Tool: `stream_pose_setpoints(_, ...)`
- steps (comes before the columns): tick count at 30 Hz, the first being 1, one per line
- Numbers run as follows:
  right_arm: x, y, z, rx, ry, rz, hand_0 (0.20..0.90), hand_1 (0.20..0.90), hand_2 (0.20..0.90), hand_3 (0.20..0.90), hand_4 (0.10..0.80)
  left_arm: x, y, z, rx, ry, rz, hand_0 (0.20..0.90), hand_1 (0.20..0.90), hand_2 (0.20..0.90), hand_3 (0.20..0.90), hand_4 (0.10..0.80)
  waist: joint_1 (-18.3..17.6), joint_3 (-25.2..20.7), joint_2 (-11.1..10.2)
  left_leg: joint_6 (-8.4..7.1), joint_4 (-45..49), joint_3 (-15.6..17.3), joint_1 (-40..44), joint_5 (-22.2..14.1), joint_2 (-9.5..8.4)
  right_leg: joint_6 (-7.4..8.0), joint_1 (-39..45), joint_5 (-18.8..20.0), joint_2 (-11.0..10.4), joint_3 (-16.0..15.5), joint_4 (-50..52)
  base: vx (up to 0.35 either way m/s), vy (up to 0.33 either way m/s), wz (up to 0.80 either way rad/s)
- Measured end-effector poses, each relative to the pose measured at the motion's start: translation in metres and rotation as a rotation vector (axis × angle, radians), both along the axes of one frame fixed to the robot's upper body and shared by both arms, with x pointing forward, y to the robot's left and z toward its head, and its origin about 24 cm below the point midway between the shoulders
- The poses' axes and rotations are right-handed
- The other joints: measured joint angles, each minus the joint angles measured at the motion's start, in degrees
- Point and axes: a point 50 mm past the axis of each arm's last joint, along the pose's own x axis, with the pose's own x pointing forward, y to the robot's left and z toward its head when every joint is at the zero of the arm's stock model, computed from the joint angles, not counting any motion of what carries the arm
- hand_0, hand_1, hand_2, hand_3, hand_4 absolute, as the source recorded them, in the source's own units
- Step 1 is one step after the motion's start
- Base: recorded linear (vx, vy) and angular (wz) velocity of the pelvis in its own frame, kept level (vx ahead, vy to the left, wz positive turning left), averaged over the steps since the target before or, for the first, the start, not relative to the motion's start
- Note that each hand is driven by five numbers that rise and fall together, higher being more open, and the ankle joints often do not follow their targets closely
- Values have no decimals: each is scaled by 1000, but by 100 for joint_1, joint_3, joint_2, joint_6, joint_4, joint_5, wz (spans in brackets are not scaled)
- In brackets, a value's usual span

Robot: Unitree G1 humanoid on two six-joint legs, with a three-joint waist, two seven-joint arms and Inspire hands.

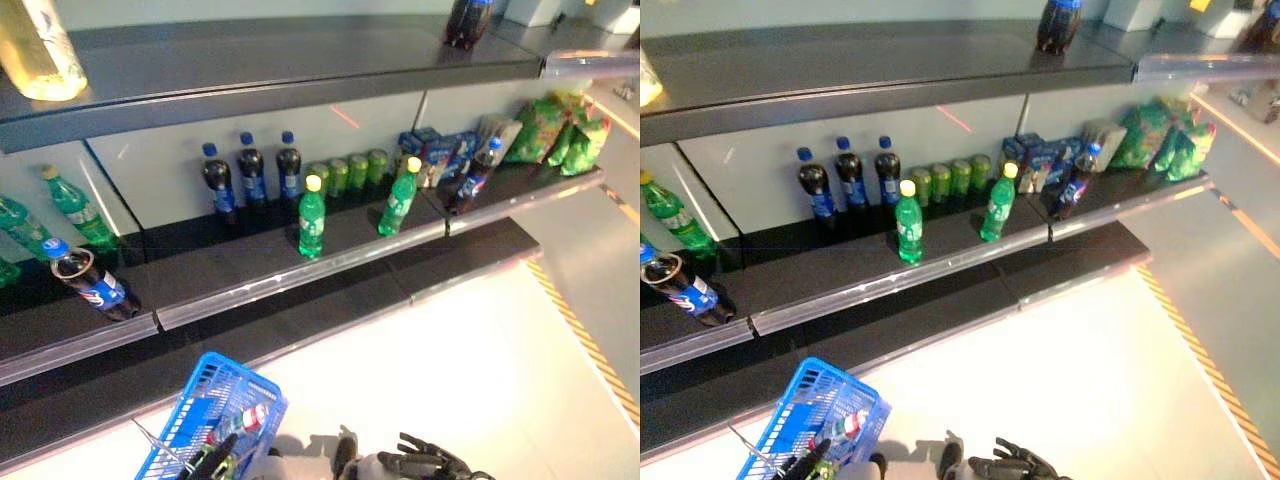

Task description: Pick up the drink and place into the basket.

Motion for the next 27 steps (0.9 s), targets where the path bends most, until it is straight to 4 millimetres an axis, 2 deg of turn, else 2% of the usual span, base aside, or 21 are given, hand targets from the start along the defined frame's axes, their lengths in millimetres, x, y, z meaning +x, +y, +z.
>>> stream_pose_setpoints(1, -2, -2, -2, -7, 8, -16, 900, 900, 900, 900, 800, -4, -1, -2, -10, 13, 9, 300, 300, 300, 200, 100, 24, 44, 28, -87, 337, -31, -33, -165, -33, -156, -20, -158, -20, 98, 133, 374, -71, -11)
stream_pose_setpoints(2, -3, -4, -3, -18, 14, -26, 900, 900, 900, 900, 800, -7, -7, -5, -32, 32, 15, 300, 300, 300, 200, 100, 34, 21, 45, 4, 664, -49, -145, -294, -182, -172, 33, -184, 47, 183, 89, 409, -90, -19)
stream_pose_setpoints(3, -4, -5, -5, -38, 22, -25, 900, 900, 900, 900, 800, -12, -11, -6, -46, 43, 31, 300, 300, 300, 200, 100, 76, -33, 60, 331, 638, -162, -218, -362, -586, -174, -10, -178, 73, 291, 67, 348, -84, -43)
stream_pose_setpoints(4, -5, -4, -6, -40, 24, -34, 900, 900, 900, 900, 800, -17, -12, -7, -51, 53, 54, 300, 300, 300, 200, 100, 145, -61, 159, 697, 483, -233, -217, -303, -696, -26, 13, -138, 187, 343, 106, 342, -81, -83)
stream_pose_setpoints(5, -5, 2, -8, -31, 27, -42, 900, 900, 900, 900, 800, -24, -9, -7, -41, 65, 89, 300, 300, 300, 200, 100, 229, -134, 36, 724, 380, -104, -164, -294, -649, 348, -185, -339, 200, 416, 661, 282, -92, -66)
stream_pose_setpoints(7, -10, 14, -11, -4, 33, -58, 900, 900, 900, 900, 800, -33, 2, -5, -19, 75, 154, 300, 300, 300, 200, 100, 48, -227, -186, 689, 509, -120, -176, -437, -672, 957, -217, -741, 134, 518, 1950, 215, -103, -19)
stream_pose_setpoints(8, -8, 18, -11, 1, 26, -59, 900, 900, 900, 900, 800, -32, 5, -4, -15, 69, 170, 300, 300, 300, 200, 100, 37, -176, -242, 640, 685, -131, -206, -525, -690, 1152, -287, -651, 205, 606, 2099, 171, -102, 8)
stream_pose_setpoints(9, -4, 19, -11, -6, 17, -59, 900, 900, 900, 900, 800, -24, 7, -4, -13, 55, 172, 300, 300, 300, 200, 100, 17, -163, -256, 654, 842, -160, -296, -619, -595, 1441, -427, -491, 286, 596, 2295, 231, -201, -3)
stream_pose_setpoints(10, -2, 19, -10, -20, 13, -38, 900, 900, 900, 900, 800, -18, 10, -3, -17, 37, 191, 300, 300, 300, 200, 100, 43, -186, -310, 628, 646, -220, -235, -568, -420, 1494, -447, -357, 307, 471, 2243, 182, -239, 0)
stream_pose_setpoints(11, 0, 20, -10, -28, 7, -33, 900, 900, 900, 900, 800, -16, 9, -3, -20, 34, 196, 300, 300, 300, 200, 100, 33, -179, -298, 542, 418, -244, -103, -447, -315, 1243, -341, -337, 295, 274, 2147, 186, -361, 6)
stream_pose_setpoints(12, -3, 19, -10, -51, 10, -37, 900, 900, 900, 900, 800, -13, 7, -3, -30, 25, 194, 300, 300, 300, 200, 100, 8, -184, -283, 508, 111, -330, 71, -294, -297, 868, -216, -402, 90, 124, 1880, 166, -394, 30)
stream_pose_setpoints(13, -5, 18, -10, -66, 17, -42, 900, 900, 900, 900, 800, -10, 5, -3, -34, 18, 181, 300, 300, 300, 200, 100, -17, -189, -260, 433, 47, -405, 88, -185, -292, 788, -50, -453, -50, 174, 1374, 189, -449, 51)
stream_pose_setpoints(14, -5, 17, -11, -80, 17, -46, 900, 900, 900, 900, 800, -5, 3, -3, -37, 9, 161, 300, 300, 300, 200, 100, -70, -187, -199, 435, 10, -680, 3, -213, -261, 735, 126, -482, -145, 240, 713, 211, -477, 43)
stream_pose_setpoints(15, 0, 16, -9, -93, 6, -47, 900, 900, 900, 900, 800, -3, 0, -4, -38, 12, 147, 300, 300, 300, 200, 100, -84, -127, -63, 344, -257, -989, 108, -63, -180, 695, 32, -540, -251, 449, 542, 191, -435, 43)
stream_pose_setpoints(17, 7, 8, -6, -138, -29, -43, 900, 900, 900, 900, 800, -2, -5, -5, -49, 10, 149, 300, 300, 300, 200, 100, -238, 0, 271, 136, -441, -1260, 109, 81, 161, 842, 177, -181, -323, 791, -678, 200, -549, 43)
stream_pose_setpoints(18, 8, 3, -5, -150, -26, -41, 900, 900, 900, 900, 800, -2, -4, -4, -45, 13, 149, 300, 300, 300, 200, 100, -271, 9, 286, 103, -531, -1351, 128, 99, 202, 893, 285, 186, -546, 969, -1401, 174, -666, 55)
stream_pose_setpoints(20, 4, 1, -7, -168, 6, -33, 900, 900, 900, 900, 800, 4, 4, -1, -16, 14, 156, 300, 300, 300, 200, 100, -249, 52, 106, -220, -670, -1597, 225, 135, 145, 1250, 726, 1117, -1078, 1039, -2372, 88, -620, 81)
stream_pose_setpoints(21, 5, -3, -6, -181, 18, -21, 900, 900, 900, 900, 800, 11, 2, -1, -20, 2, 158, 300, 300, 300, 200, 100, -239, 98, 160, -336, -733, -1649, 352, 110, 296, 1214, 869, 1417, -971, 841, -2325, 81, -654, 82)
stream_pose_setpoints(22, 8, -7, -4, -195, 9, -1, 900, 900, 900, 900, 800, 13, -4, -1, -33, 3, 154, 300, 300, 300, 200, 100, -208, 136, 299, -270, -764, -1509, 396, 151, 485, 1138, 926, 1362, -821, 706, -2268, 81, -666, 62)
stream_pose_setpoints(24, 21, -13, 2, -221, -28, 56, 900, 900, 900, 900, 800, 20, -19, -2, -58, -28, 123, 300, 300, 300, 200, 100, -130, 162, 535, 19, -874, -1203, 387, 281, 880, 959, 907, 1179, -530, 352, -2047, 29, -569, 52)
stream_pose_setpoints(27, 25, -7, 4, -210, -35, 108, 900, 900, 900, 900, 800, 27, -25, -1, -56, -40, 83, 300, 300, 300, 200, 100, -8, 142, 405, 406, -828, -898, 44, 842, 983, 752, 816, 1056, -433, 3, -1974, -58, -406, 64)
